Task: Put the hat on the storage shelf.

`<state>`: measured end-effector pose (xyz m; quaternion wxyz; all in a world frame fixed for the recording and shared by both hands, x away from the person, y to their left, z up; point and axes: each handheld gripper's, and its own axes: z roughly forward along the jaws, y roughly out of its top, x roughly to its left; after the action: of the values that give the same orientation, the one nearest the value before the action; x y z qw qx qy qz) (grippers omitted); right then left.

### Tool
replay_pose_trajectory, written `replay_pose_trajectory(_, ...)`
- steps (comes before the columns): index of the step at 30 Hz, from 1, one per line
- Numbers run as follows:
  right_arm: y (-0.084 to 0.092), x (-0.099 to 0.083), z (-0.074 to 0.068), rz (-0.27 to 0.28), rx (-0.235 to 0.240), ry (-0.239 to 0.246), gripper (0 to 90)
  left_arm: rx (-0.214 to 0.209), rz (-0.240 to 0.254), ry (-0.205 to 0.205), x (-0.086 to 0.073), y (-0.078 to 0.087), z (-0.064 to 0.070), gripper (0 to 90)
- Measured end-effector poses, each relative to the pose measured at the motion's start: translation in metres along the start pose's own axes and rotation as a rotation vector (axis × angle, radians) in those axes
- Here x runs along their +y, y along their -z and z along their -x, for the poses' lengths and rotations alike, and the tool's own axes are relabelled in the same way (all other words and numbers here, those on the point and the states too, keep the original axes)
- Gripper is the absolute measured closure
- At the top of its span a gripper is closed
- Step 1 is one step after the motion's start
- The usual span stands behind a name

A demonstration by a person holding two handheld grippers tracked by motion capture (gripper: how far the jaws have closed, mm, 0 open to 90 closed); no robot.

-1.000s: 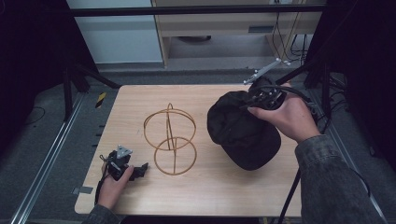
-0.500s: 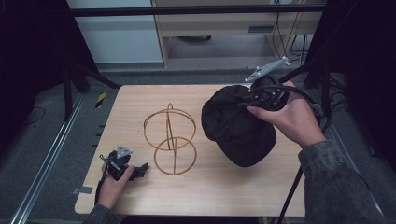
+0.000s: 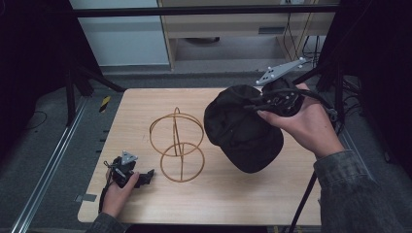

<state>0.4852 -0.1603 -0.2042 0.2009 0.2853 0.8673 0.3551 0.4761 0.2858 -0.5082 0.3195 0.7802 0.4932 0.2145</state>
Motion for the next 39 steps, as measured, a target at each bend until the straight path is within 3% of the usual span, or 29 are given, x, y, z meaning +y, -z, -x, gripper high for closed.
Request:
replay_pose_trajectory(8, 0.004, 0.008, -0.001, 0.025, 0.009, 0.007, 71.5, -0.002, 0.000, -0.002, 0.000, 0.000, 0.000, 0.0)
replay_pose_trajectory(18, 0.009, 0.015, -0.003, 0.037, -0.013, 0.012, 71.5, -0.003, 0.000, -0.004, 0.000, 0.000, 0.000, 0.0)
replay_pose_trajectory(39, 0.012, 0.041, -0.020, 0.112, 0.030, 0.052, 71.4, -0.003, -0.003, -0.005, 0.000, 0.000, 0.000, 0.0)
